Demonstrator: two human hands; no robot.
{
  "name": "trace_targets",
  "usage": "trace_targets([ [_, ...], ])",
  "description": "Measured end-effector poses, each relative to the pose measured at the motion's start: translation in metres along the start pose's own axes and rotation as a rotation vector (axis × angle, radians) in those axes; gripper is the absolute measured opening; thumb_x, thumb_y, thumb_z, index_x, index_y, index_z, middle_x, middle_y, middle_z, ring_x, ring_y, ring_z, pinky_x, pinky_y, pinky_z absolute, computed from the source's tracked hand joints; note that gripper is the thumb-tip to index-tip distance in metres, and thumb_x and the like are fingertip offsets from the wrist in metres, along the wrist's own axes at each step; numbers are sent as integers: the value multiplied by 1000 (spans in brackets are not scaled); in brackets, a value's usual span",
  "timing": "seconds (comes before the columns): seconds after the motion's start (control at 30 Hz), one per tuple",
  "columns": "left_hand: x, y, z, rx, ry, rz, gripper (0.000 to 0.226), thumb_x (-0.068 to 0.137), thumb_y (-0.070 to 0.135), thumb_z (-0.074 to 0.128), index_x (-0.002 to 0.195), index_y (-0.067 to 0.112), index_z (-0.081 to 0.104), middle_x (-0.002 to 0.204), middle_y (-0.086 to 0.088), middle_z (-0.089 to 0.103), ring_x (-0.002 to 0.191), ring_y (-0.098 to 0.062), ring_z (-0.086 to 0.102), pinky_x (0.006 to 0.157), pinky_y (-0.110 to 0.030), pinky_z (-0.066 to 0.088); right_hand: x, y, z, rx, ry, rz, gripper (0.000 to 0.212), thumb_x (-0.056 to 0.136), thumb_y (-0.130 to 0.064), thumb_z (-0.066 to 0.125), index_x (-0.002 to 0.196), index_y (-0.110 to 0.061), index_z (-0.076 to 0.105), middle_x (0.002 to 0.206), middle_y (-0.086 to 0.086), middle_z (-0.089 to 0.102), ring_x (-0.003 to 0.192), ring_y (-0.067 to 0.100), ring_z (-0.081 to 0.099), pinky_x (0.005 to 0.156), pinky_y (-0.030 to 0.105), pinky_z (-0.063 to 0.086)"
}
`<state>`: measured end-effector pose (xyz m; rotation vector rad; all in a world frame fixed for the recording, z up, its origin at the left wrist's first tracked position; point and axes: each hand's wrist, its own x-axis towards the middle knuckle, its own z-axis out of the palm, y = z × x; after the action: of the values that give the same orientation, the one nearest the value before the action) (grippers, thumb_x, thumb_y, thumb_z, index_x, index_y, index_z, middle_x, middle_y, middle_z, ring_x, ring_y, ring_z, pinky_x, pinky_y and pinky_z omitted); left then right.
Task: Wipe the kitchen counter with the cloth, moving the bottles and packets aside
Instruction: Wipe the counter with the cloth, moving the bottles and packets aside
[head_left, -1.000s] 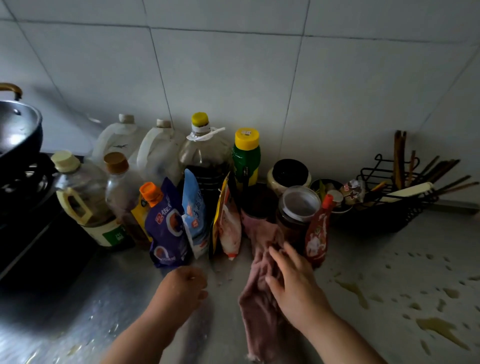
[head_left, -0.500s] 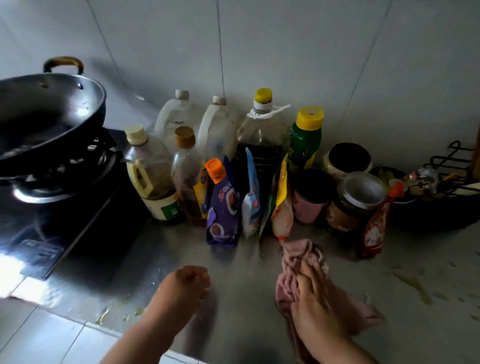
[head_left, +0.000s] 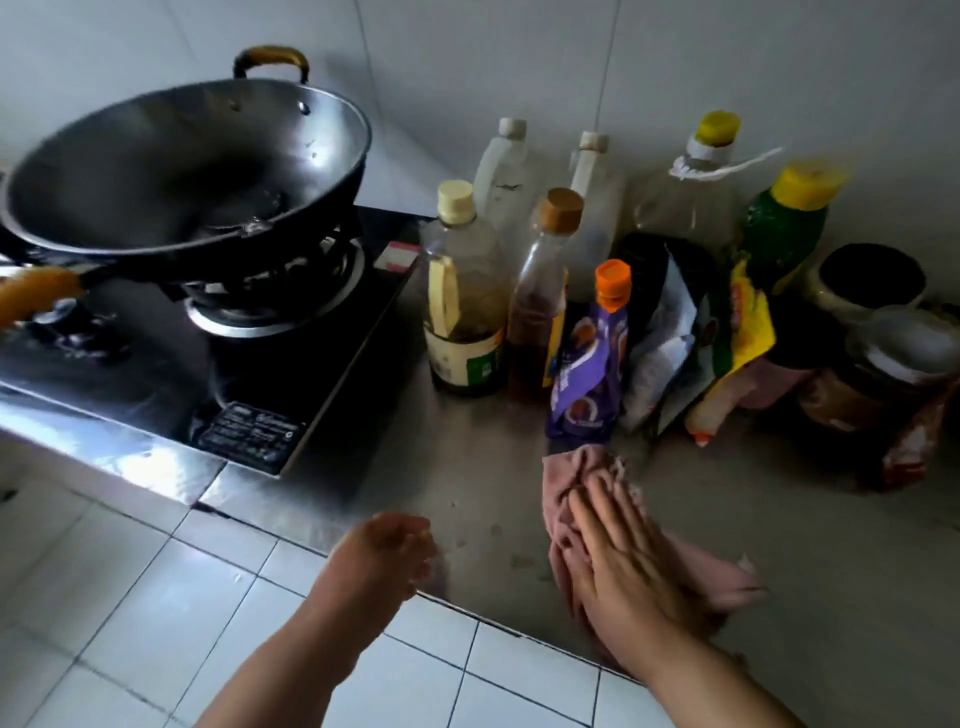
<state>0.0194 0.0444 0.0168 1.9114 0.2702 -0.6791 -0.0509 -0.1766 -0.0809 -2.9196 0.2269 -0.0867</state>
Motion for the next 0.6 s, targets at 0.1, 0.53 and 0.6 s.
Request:
trace_targets([
  [0.1,-1,-10,-24,12,32,-3,10,82,23,60,77,19,68,82,-10,75,81,-25,69,77,-41,53,16,-46,15,38,-36,-65,62,101,-41,14,134,-6,53,145,16,45,136,32,34,109,44,24],
  [0.53,4,-58,-116,-83,230,-42,17,93,13,53,96,19,68,88,-3,75,86,-19,70,78,-35,56,124,-203,61,-107,-118,-389,57,94,-39,19,137,-14,47,151,20,32,141,46,16,114,58,11],
  [0.6,7,-62,-125,-122,285,-52,20,94,11,50,95,17,68,86,-4,74,84,-22,68,74,-34,55,112,-231,61,-54,-75,-529,47,92,-37,34,132,-16,49,146,19,38,139,49,19,114,61,12],
])
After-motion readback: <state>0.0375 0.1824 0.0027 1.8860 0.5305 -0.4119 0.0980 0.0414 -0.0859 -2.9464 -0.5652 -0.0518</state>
